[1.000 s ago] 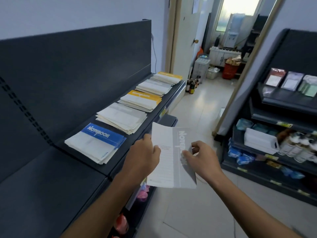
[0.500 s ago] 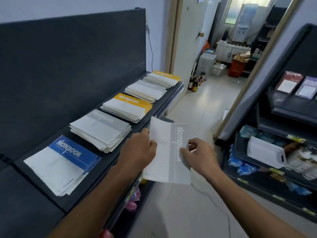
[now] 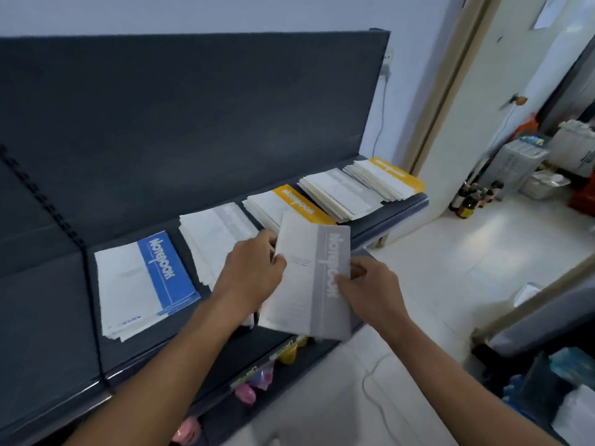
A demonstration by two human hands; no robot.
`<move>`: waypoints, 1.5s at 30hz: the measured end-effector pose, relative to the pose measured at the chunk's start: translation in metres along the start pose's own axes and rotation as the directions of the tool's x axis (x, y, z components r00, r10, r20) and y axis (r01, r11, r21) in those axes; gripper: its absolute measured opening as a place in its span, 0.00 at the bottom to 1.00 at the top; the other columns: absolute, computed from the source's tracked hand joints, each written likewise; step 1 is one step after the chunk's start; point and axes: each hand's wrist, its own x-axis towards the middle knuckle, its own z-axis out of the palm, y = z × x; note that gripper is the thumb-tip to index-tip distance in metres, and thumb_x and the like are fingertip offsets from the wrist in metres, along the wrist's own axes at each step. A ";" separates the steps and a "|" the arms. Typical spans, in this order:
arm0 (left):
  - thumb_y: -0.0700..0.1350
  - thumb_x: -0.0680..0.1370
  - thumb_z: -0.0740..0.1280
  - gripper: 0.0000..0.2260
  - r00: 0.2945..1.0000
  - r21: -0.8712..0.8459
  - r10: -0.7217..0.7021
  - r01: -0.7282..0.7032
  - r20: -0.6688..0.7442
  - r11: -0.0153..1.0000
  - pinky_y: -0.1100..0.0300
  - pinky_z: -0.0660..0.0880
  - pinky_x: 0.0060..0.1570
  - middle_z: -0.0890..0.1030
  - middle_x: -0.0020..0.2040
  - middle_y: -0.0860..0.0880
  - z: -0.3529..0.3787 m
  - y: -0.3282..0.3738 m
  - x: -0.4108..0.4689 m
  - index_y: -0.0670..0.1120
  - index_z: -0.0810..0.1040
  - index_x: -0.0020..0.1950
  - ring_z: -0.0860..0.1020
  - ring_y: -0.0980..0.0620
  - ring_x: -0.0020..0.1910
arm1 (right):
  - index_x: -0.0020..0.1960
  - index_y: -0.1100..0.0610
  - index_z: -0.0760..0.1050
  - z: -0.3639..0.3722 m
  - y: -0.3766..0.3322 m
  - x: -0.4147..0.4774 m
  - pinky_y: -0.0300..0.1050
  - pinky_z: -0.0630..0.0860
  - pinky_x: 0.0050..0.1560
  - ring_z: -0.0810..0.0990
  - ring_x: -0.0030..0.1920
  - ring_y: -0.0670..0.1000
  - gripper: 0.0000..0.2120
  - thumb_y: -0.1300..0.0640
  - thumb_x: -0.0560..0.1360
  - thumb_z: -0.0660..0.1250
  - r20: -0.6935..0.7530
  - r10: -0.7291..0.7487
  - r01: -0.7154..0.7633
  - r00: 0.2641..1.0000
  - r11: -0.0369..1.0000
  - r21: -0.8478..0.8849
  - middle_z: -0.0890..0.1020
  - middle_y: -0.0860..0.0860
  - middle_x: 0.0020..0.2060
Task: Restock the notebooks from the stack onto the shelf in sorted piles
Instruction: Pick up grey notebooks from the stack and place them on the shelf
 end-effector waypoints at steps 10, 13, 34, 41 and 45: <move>0.50 0.77 0.68 0.13 0.925 0.021 -0.321 0.331 -0.202 0.943 0.58 0.70 0.39 0.83 0.40 0.57 -0.032 -0.069 0.066 0.53 0.79 0.62 0.76 0.53 0.47 | 0.62 0.50 0.78 0.073 -0.074 0.109 0.44 0.74 0.43 0.79 0.49 0.50 0.16 0.53 0.74 0.68 0.300 -0.206 0.256 0.931 0.957 -0.137 0.79 0.49 0.51; 0.49 0.77 0.68 0.11 0.888 -0.019 -0.394 0.401 -0.237 0.916 0.57 0.72 0.41 0.83 0.38 0.56 -0.037 -0.086 0.075 0.52 0.80 0.59 0.78 0.52 0.48 | 0.62 0.53 0.77 0.095 -0.093 0.130 0.46 0.76 0.43 0.79 0.48 0.52 0.16 0.54 0.75 0.67 0.341 -0.251 0.327 0.906 0.926 -0.187 0.79 0.50 0.51; 0.47 0.77 0.68 0.07 0.724 0.171 -0.556 0.659 -0.408 0.732 0.57 0.71 0.33 0.77 0.36 0.51 -0.017 -0.109 0.082 0.47 0.75 0.41 0.76 0.49 0.34 | 0.66 0.57 0.73 0.154 -0.101 0.164 0.43 0.70 0.60 0.67 0.66 0.55 0.18 0.56 0.77 0.65 0.637 -0.345 0.575 0.690 0.795 -0.192 0.74 0.55 0.60; 0.50 0.79 0.66 0.05 0.699 0.112 -0.563 0.665 -0.441 0.738 0.55 0.73 0.41 0.81 0.46 0.52 -0.018 -0.102 0.080 0.50 0.77 0.51 0.79 0.47 0.43 | 0.68 0.56 0.73 0.148 -0.101 0.172 0.47 0.74 0.63 0.68 0.67 0.54 0.19 0.55 0.78 0.65 0.587 -0.426 0.605 0.689 0.783 -0.142 0.73 0.54 0.62; 0.50 0.79 0.66 0.05 0.685 0.072 -0.569 0.665 -0.455 0.743 0.56 0.71 0.43 0.82 0.48 0.54 -0.022 -0.107 0.071 0.52 0.78 0.53 0.78 0.48 0.44 | 0.69 0.54 0.73 0.146 -0.104 0.167 0.45 0.74 0.61 0.68 0.68 0.52 0.19 0.55 0.78 0.66 0.550 -0.473 0.612 0.688 0.785 -0.090 0.72 0.52 0.63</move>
